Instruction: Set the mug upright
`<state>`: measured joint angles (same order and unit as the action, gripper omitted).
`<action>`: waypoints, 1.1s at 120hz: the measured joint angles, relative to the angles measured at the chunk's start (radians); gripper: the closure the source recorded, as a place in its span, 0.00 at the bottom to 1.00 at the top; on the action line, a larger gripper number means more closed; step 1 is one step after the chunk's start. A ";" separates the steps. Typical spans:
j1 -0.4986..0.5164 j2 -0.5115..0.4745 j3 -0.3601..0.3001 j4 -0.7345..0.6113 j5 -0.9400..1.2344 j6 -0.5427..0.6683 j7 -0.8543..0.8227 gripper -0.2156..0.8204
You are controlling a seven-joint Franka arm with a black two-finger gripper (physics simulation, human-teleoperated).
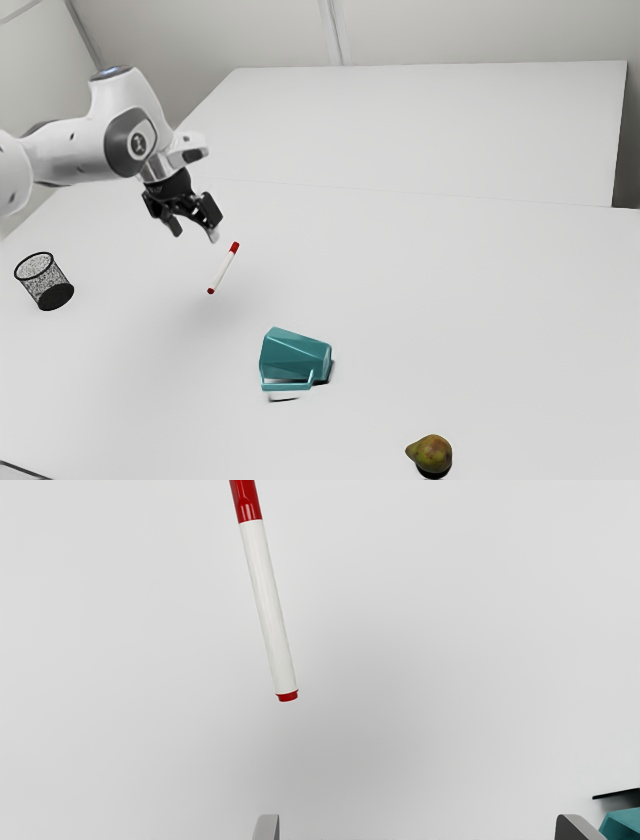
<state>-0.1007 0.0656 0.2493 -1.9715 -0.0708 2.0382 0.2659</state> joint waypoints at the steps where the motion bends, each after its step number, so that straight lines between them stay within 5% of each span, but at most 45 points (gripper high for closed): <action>1: 0.000 0.000 0.001 -0.001 -0.001 0.001 0.000 0.21; 24: -0.011 -0.046 0.024 -0.057 -0.110 0.012 0.009 0.21; 67: -0.083 -0.109 0.104 -0.192 -0.328 -0.145 -0.062 0.21; 132: -0.073 -0.031 0.155 -0.258 -0.540 -0.326 -0.110 0.21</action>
<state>-0.1741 0.0346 0.4040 -2.2297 -0.6112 1.7122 0.1560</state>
